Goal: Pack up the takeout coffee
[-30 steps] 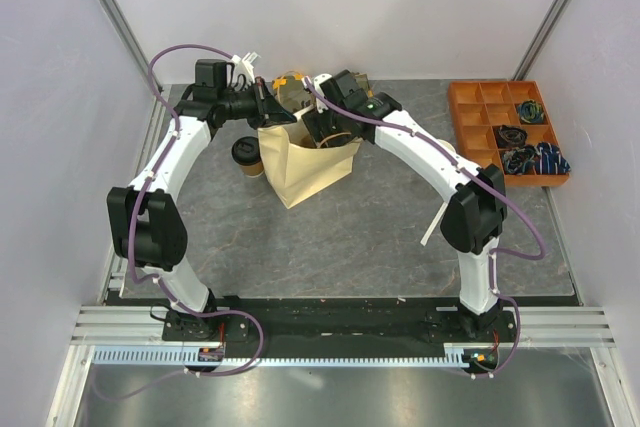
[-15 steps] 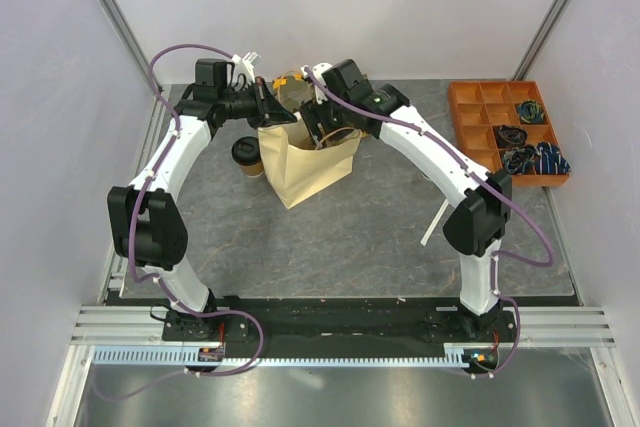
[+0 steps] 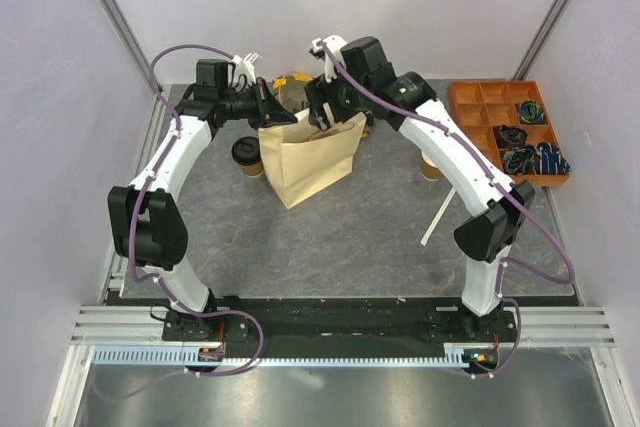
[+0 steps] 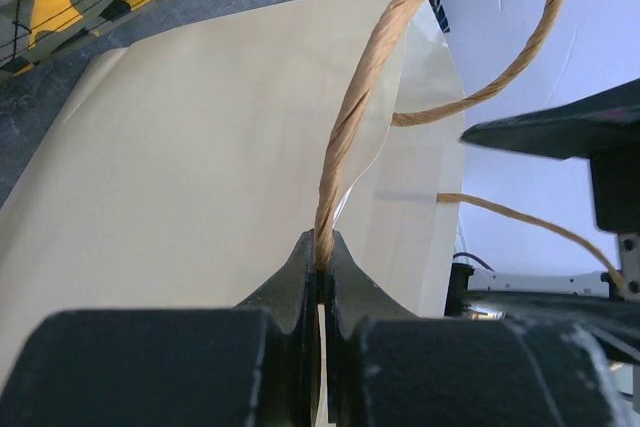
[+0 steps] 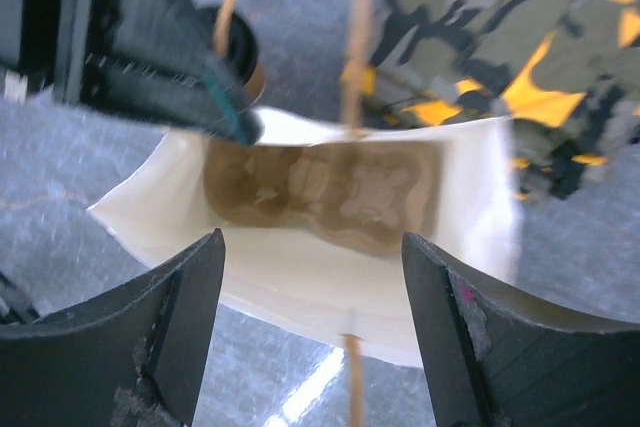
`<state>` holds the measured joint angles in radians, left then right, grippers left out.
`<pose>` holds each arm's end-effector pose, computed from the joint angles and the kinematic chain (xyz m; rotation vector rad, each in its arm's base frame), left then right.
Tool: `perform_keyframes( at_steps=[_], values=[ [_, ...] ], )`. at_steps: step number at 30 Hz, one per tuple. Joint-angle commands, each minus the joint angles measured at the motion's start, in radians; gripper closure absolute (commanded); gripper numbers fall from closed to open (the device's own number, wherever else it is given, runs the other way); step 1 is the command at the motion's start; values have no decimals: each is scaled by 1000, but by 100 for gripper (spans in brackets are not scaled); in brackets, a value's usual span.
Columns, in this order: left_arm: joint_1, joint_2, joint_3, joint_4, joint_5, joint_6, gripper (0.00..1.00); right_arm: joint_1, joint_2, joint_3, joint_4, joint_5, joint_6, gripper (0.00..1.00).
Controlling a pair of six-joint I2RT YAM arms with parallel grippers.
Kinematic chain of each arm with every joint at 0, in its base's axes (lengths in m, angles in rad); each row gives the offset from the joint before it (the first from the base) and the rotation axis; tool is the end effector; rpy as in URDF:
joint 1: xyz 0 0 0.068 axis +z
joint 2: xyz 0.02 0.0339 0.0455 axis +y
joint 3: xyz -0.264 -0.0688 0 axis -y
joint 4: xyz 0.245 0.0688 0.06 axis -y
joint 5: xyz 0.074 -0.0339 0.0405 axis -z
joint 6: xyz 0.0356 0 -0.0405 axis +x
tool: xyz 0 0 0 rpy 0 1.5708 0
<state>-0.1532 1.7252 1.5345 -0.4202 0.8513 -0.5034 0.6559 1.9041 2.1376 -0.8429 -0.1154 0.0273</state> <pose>0.3837 -0.0863 0.3309 0.1260 2.2221 -1.2932 0.3308 0.2597 0.4154 -0.7502 2.0915 0.5089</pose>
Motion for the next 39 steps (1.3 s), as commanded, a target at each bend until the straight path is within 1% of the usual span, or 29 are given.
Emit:
perform_keyframes(
  at_steps=[1,4,6,9,11,16,21,25,26,28,29,30,32,36,39],
  values=[
    [-8,20,24,-42,9,32,98,-77,-48,90,4,11,-7,23],
    [-12,20,26,-40,18,32,98,-110,-39,97,-11,61,-18,24],
    [-13,19,27,-42,22,37,98,-124,-28,97,-21,71,-56,24],
    [-14,14,24,-40,23,45,98,-144,-10,90,-44,48,-84,24],
    [-17,14,26,-42,32,48,98,-150,-2,78,-48,19,-102,27],
    [-29,8,24,-45,42,58,98,-160,18,45,-51,10,-124,32],
    [-45,-10,15,-51,43,77,98,-165,6,-5,-67,-24,-136,46],
    [-46,-21,6,-55,54,80,98,-165,-13,-74,-82,-23,-145,51],
    [-46,-21,1,-61,54,83,98,-165,-16,-82,-81,-21,-145,54],
    [-48,-32,-4,-69,61,88,98,-165,-16,-90,-81,-23,-145,64],
    [-48,-33,-8,-72,61,94,98,-165,-16,-88,-82,-23,-144,73],
    [-48,-38,-8,-75,63,98,98,-165,-19,-87,-85,-32,-144,88],
    [-48,-59,-11,-88,60,121,98,-167,-39,-91,-104,-49,-147,100],
    [-49,-96,-10,-124,42,183,97,-165,-108,-157,-128,-113,-135,100],
    [-49,-128,-10,-172,40,249,94,-165,-166,-206,-143,-181,-99,100]
  ],
)
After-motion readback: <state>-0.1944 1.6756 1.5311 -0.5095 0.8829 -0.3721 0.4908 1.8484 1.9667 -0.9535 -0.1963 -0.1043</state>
